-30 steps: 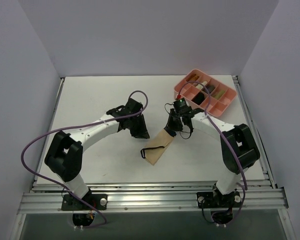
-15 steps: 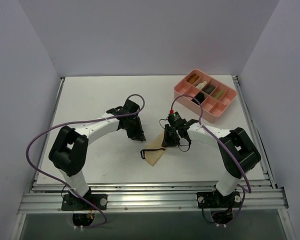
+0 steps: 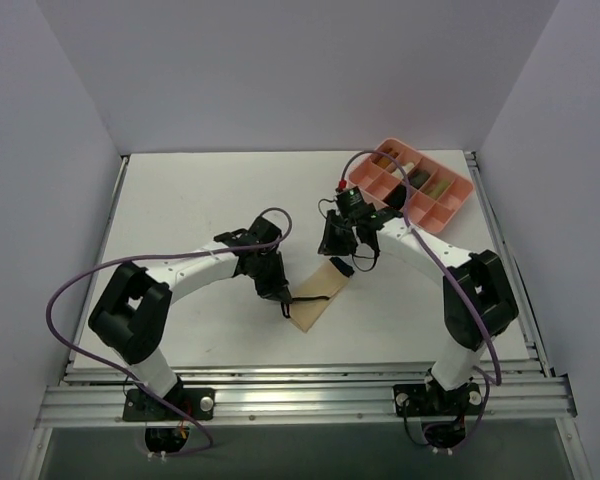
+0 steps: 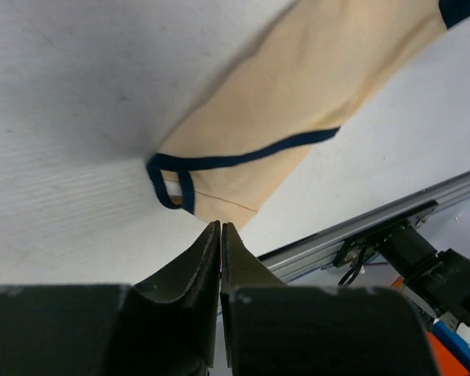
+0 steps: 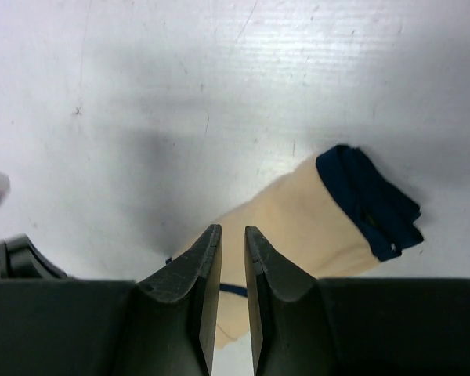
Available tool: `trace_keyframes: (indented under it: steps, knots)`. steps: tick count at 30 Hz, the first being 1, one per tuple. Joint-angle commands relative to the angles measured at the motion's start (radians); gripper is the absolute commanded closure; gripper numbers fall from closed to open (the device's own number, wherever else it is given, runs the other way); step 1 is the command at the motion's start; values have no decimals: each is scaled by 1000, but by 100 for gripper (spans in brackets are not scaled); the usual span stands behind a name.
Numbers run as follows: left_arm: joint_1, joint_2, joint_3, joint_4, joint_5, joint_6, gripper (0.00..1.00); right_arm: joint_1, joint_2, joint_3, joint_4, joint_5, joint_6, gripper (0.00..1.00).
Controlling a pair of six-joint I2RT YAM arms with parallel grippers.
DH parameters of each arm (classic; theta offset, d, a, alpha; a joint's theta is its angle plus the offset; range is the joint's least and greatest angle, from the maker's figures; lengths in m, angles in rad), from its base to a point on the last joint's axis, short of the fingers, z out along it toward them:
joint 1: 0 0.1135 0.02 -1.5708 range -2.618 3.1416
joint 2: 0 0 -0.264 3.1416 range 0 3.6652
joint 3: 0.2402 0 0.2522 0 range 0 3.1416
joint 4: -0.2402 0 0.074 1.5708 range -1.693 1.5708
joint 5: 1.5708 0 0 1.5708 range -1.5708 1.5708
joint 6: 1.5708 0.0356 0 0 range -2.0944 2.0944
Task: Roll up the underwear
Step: Fold the underwear, then roll the underwear
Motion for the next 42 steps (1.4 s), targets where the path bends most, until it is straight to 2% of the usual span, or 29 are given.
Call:
trace_keyframes:
  steps: [1, 4, 7, 12, 16, 19, 23, 28, 32, 37, 42]
  knots:
    - [-72, -30, -21, 87, 19, -60, 90, -12, 67, 50, -58, 5, -53, 85]
    - [-102, -21, -54, 137, 16, -115, 94, 7, 93, 57, -46, -6, -50, 85]
    - [-120, -17, -57, 118, -13, -141, 98, 34, 96, 30, -28, -5, -44, 85]
    - [-106, -84, -86, 58, -93, -167, 98, 85, 120, -38, 1, 21, -42, 86]
    - [-80, -115, -101, 61, -106, -195, 98, 90, 142, -81, 12, 40, -48, 86]
    - [-53, -90, -65, 62, -46, -197, 98, 87, 143, -84, 1, 57, -53, 86]
    - [-31, -53, 46, 24, -49, -189, 98, 90, 121, -67, -8, 60, -47, 86]
    - [-5, 8, 118, 94, -23, -219, 98, 90, 73, -33, -42, 69, -25, 86]
    - [0, 83, 159, 90, -8, -216, 98, 61, 47, -5, -69, 89, -33, 86]
    - [-14, 123, 101, 113, -7, -235, 98, -7, 47, 11, -85, 92, -115, 78]
    - [-22, 177, 64, 113, -34, -223, 98, -47, 114, 60, -97, 57, -197, 67]
